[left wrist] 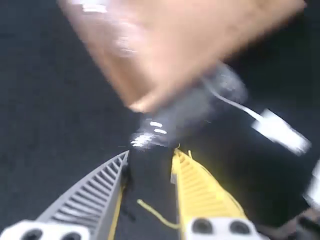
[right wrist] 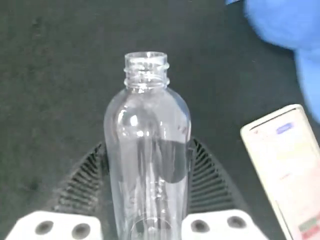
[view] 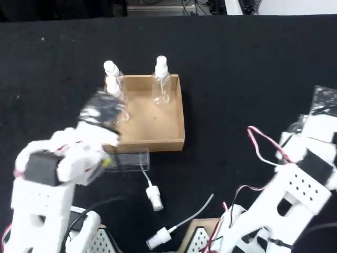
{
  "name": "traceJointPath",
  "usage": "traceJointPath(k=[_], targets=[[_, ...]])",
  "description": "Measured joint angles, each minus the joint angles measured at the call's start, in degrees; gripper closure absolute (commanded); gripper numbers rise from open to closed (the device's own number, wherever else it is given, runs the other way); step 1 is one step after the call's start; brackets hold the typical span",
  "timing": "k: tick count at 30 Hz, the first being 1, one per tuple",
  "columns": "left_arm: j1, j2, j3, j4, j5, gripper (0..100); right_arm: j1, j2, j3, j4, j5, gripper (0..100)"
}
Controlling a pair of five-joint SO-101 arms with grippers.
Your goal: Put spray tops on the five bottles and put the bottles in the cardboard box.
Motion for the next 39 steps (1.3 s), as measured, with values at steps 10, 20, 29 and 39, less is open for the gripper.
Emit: traceJointPath(k=[10, 20, 29, 39], targets=[[29.5, 14.9, 4.5, -5.2, 7.5, 76, 9.8, 19.2, -17.9, 0.0, 2.0, 98.7], [48.4, 23.7, 14.7, -22.6, 16.5, 75, 15.6, 35.2, -31.6, 0.0, 2.0, 98.7], [56.5, 25.4, 21.0, -30.3, 18.8, 75, 19.0, 47.9, -45.1, 1.1, 1.9, 98.7], [58.3, 26.0, 27.0, -33.2, 19.1, 75, 19.7, 51.1, -51.9, 4.7, 2.0, 98.7]])
